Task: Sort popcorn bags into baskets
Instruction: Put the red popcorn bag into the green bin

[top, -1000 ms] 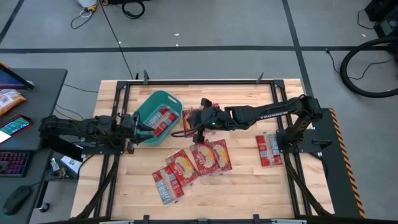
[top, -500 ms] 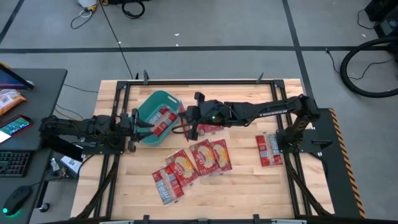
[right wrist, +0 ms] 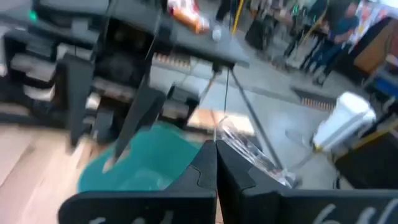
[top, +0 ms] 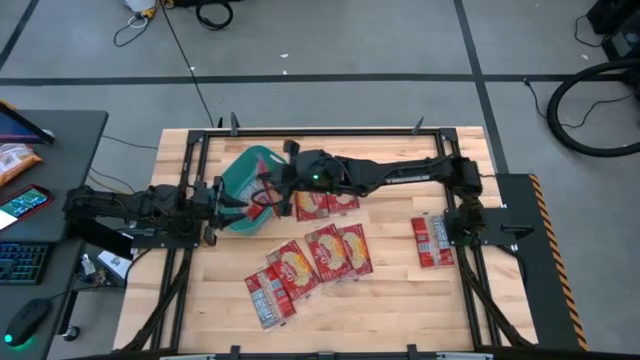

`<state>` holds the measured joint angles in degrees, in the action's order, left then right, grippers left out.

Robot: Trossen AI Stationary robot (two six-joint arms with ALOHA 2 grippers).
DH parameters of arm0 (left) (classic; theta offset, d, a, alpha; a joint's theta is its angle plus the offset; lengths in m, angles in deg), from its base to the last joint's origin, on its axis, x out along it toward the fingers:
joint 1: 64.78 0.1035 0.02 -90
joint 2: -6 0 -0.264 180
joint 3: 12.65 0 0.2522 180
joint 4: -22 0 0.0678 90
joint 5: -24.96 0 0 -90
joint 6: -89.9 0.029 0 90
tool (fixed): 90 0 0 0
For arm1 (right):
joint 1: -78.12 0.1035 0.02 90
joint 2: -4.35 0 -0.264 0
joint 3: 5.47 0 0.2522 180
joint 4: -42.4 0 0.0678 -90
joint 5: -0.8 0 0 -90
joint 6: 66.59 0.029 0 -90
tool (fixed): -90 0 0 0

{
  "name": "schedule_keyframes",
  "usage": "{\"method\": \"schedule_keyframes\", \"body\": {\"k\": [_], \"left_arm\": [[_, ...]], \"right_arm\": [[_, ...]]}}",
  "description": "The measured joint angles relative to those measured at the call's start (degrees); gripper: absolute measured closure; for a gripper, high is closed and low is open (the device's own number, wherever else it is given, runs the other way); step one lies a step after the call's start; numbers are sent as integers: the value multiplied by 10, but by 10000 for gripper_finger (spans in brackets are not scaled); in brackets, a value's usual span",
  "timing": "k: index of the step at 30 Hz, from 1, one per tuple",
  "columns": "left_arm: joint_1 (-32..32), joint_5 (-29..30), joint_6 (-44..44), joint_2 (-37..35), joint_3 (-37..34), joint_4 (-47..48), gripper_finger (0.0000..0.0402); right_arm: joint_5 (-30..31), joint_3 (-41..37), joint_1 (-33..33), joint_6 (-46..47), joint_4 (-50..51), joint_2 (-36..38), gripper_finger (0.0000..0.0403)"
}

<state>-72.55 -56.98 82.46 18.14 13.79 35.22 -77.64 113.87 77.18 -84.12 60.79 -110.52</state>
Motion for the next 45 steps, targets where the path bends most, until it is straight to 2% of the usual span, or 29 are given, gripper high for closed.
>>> {"method": "schedule_keyframes", "body": {"k": [7,14,19,23,35,45], "left_arm": [[-22,-3,19,-58,2,11,251],[-40,67,26,-91,2,47,251],[-41,78,21,-92,2,51,251],[-41,78,16,-92,2,53,251],[-41,78,6,-92,2,55,251],[-41,78,6,-92,2,55,251]], "right_arm": [[-44,93,-24,-34,2,-84,402],[-76,164,-54,-56,0,-152,401],[-82,192,-76,-73,4,-195,401],[-94,198,-89,-94,20,-220,401],[-211,199,-86,-100,64,-249,395],[-250,199,-79,-64,125,-249,330]]}}
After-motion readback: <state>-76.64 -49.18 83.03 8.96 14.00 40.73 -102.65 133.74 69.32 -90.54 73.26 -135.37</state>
